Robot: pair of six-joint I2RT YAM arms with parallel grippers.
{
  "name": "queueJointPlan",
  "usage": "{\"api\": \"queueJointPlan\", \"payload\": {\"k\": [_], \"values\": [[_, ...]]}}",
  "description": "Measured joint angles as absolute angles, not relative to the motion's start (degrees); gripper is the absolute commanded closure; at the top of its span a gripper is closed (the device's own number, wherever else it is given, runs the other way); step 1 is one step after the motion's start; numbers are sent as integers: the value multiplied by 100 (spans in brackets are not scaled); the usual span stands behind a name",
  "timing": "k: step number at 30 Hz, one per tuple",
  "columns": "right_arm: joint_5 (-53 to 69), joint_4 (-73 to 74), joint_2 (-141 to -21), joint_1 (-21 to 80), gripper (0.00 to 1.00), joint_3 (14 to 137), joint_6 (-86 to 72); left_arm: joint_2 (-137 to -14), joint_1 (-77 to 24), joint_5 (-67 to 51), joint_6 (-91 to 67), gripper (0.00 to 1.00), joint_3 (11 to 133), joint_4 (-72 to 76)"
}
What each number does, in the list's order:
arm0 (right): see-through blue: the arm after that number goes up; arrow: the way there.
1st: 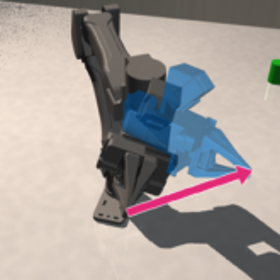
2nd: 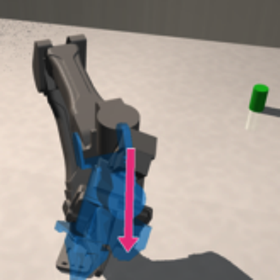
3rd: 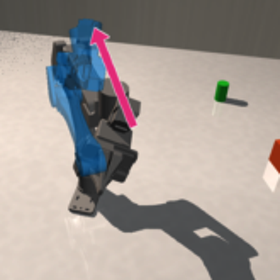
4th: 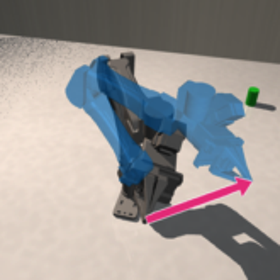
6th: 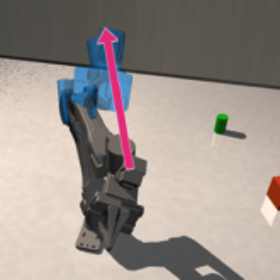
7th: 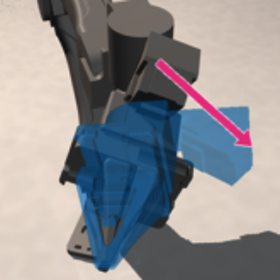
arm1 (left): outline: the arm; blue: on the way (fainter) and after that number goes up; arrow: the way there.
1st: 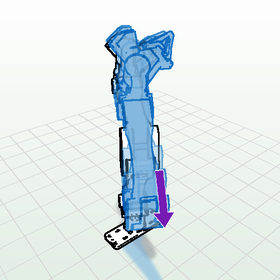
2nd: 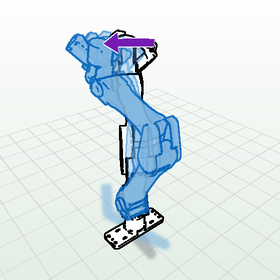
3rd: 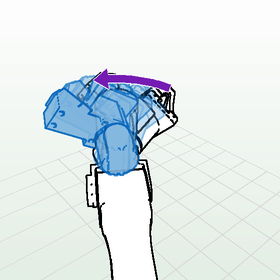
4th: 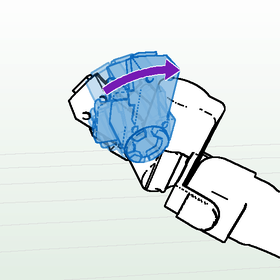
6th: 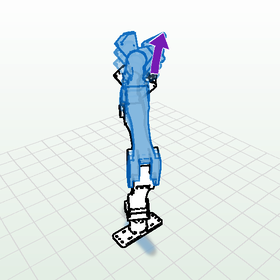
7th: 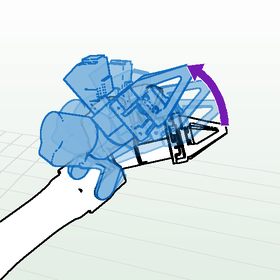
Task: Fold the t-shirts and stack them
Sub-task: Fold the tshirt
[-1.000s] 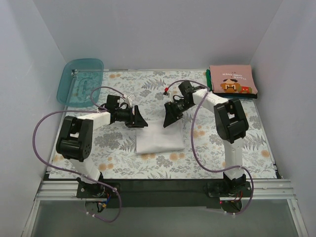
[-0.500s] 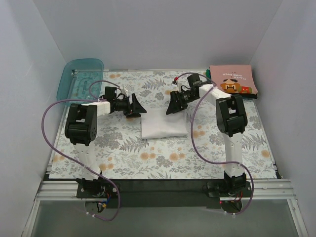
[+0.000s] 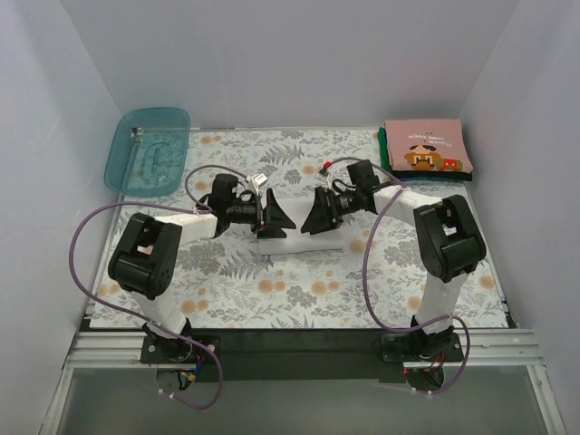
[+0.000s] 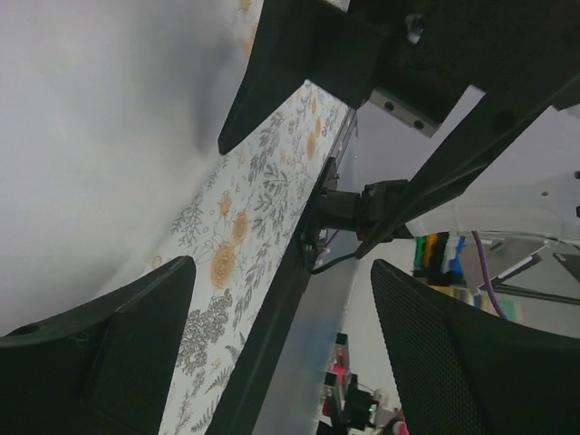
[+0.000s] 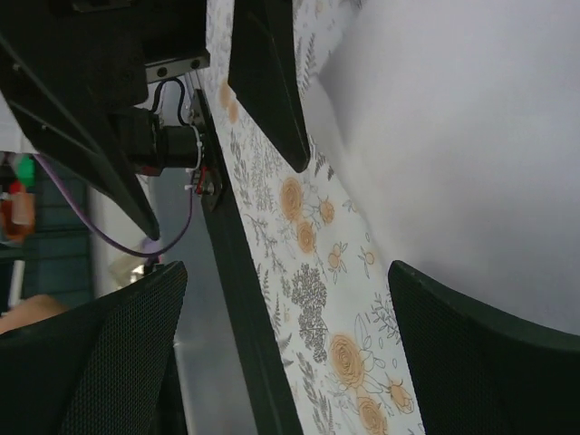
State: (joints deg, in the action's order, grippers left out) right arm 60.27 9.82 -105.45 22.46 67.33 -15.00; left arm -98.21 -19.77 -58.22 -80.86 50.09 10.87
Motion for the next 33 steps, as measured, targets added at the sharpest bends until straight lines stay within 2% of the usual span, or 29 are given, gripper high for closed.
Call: {"api": "queueJointPlan", "payload": {"k": [6, 8, 17, 22, 26, 29, 33], "values": [[6355, 478, -11548, 2244, 7, 6195, -2067, -11076, -1905, -5743, -8573, 28, 4866, 1570], [6613, 362, -11679, 2121, 7, 6198, -2139, -11369, -1730, -6090, -8713, 28, 4877, 1758], [6921, 526, -11579, 1525, 10, 5933, -1931, -11209, -1092, -6372, -8440, 29, 4663, 1586], [6541, 937, -10492, 1527, 2, 5865, -1603, -10189, -1153, -6106, -7944, 24, 4254, 1013], [6510, 878, -9662, 1765, 2, 5822, -1463, -9299, -1710, -6058, -7931, 24, 4158, 1031], [6549, 760, -9854, 1927, 4, 5822, -1455, -9380, -2005, -6062, -8101, 24, 4141, 1302], [6508, 762, -10796, 2001, 7, 5822, -1433, -10119, -1979, -5948, -8182, 25, 4143, 1411]]}}
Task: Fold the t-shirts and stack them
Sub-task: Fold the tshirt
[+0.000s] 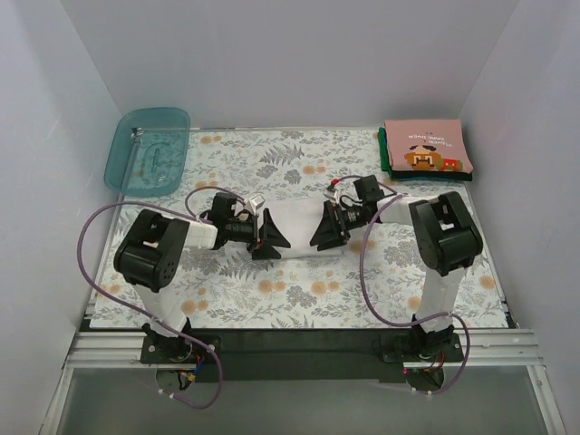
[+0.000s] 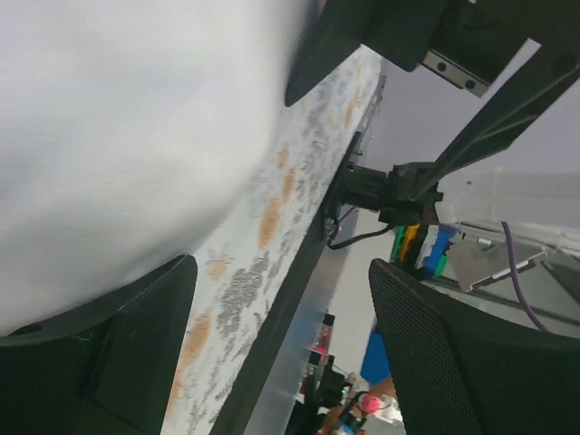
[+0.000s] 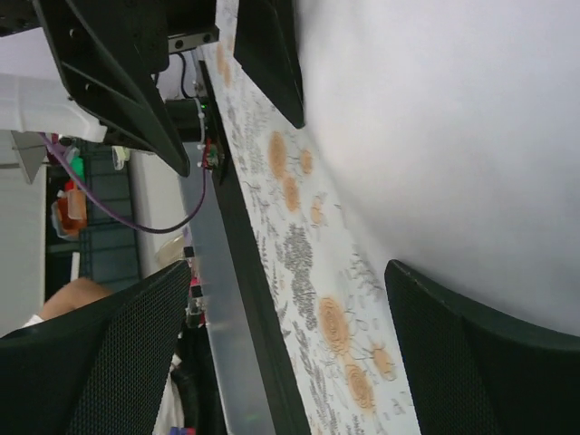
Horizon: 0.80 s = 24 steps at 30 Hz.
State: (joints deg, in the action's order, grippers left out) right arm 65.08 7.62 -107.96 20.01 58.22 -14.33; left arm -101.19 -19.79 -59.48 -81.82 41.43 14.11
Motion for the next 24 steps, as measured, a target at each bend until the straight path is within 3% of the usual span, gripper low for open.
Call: {"api": "queueJointPlan", "payload": {"k": [4, 12, 19, 24], "values": [[6807, 794, -11493, 1968, 8, 5828, -1372, -10790, -1793, -6136, -8099, 26, 4248, 1376], [6825, 1299, -11378, 1675, 9, 5837, -917, -10672, -1225, -6388, -7583, 29, 4217, 939], [6414, 1824, -10184, 1500, 3, 5964, -722, -9568, -1584, -6237, -7196, 29, 4104, 320], [6379, 1787, -9470, 1315, 3, 6104, -707, -9633, -2294, -6055, -7629, 30, 4661, 858]]}}
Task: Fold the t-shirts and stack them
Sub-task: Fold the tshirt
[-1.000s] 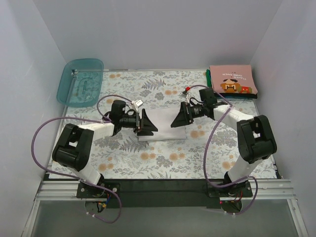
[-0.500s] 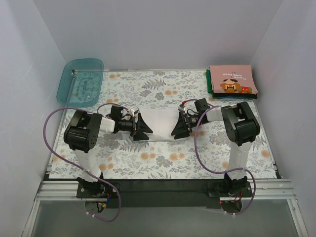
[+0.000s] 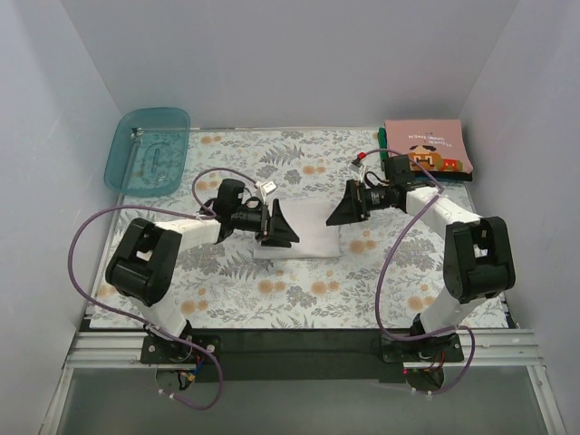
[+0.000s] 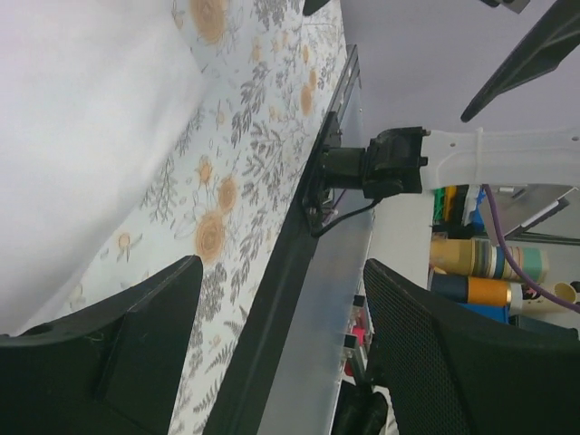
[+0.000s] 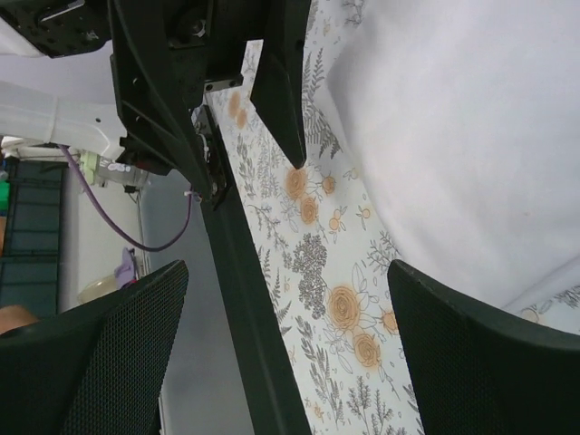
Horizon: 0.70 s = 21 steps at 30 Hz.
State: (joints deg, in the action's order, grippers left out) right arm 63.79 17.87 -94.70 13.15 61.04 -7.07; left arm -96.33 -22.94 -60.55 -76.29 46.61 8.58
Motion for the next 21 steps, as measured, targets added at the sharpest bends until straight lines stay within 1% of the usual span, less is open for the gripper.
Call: {"api": "queueJointPlan", "payload": {"k": [2, 7, 8, 15, 21], "values": [[6375, 1798, -9511, 1201, 3, 6108, -709, -9961, -2451, -5994, -7804, 30, 4895, 1142], [6239, 1844, -9712, 939, 2, 6093, -709, -11316, -2497, -5666, -8195, 30, 5277, 1483], [6198, 1848, -9712, 910, 2, 6086, -707, -11469, -2458, -5826, -8337, 30, 5321, 1525], [6053, 1922, -9841, 910, 2, 6187, -679, -11310, -2451, -5736, -8283, 30, 5448, 1313], [6034, 1955, -10667, 969, 2, 7135, -696, -10779, -2187, -5625, -8090, 33, 5776, 1074]]}}
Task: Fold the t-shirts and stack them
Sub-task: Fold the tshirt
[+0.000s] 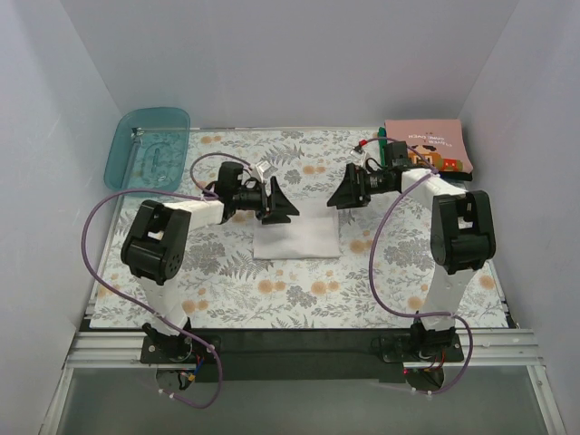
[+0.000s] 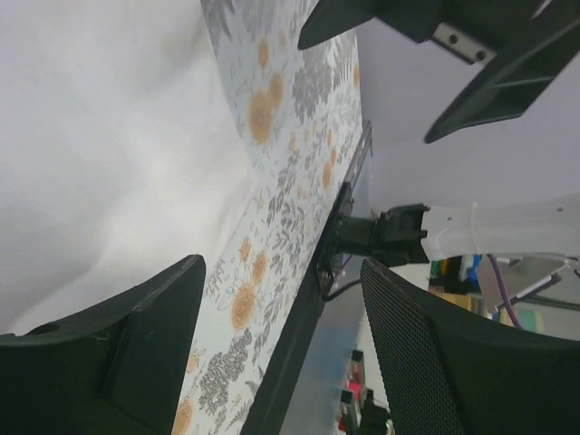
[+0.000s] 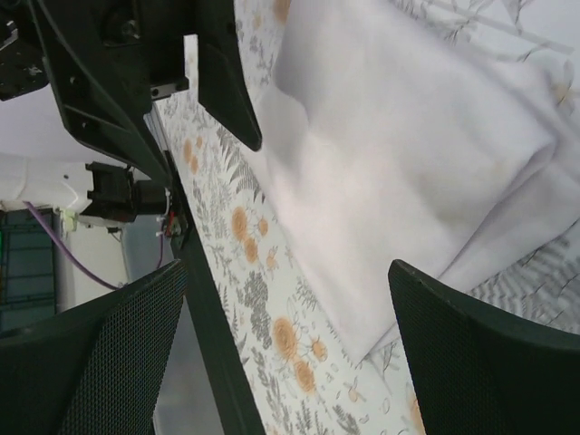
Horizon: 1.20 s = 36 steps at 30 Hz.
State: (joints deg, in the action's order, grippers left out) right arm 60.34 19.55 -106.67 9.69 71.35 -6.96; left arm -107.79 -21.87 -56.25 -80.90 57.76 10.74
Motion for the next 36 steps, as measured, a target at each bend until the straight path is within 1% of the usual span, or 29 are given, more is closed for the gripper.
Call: {"api": "queueJointPlan", "payload": {"k": [5, 8, 14, 15, 20, 24, 28, 32, 34, 36], "values": [[5979, 1883, -11358, 1061, 2, 7985, -722, -10888, -1466, -5579, -8016, 37, 6213, 1120], [5902, 1774, -11839, 1166, 6, 8442, -725, -11297, -1068, -5492, -7992, 37, 6532, 1160], [5710, 1549, -12927, 1334, 10, 9094, -803, -12145, -864, -5293, -7970, 39, 6840, 1208], [5833, 1505, -13048, 1334, 10, 9122, -854, -12241, -862, -5290, -7977, 39, 6842, 1197], [5815, 1485, -13056, 1308, 10, 9172, -891, -12322, -727, -5356, -8018, 42, 6864, 1229], [5542, 1520, -12938, 1313, 8, 9214, -854, -12300, -530, -5280, -7638, 41, 7078, 930], [5078, 1732, -12772, 1273, 6, 9708, -698, -11955, -434, -4694, -6659, 40, 7450, 298], [4711, 1957, -12250, 1243, 5, 10167, -456, -11039, -607, -3968, -5441, 35, 7535, -139], [4541, 2099, -11830, 1232, 5, 10245, -331, -10392, -878, -3603, -4768, 36, 7395, -193], [4338, 2250, -11375, 1227, 5, 10213, -191, -9714, -1310, -3229, -4062, 39, 7122, -187]]}}
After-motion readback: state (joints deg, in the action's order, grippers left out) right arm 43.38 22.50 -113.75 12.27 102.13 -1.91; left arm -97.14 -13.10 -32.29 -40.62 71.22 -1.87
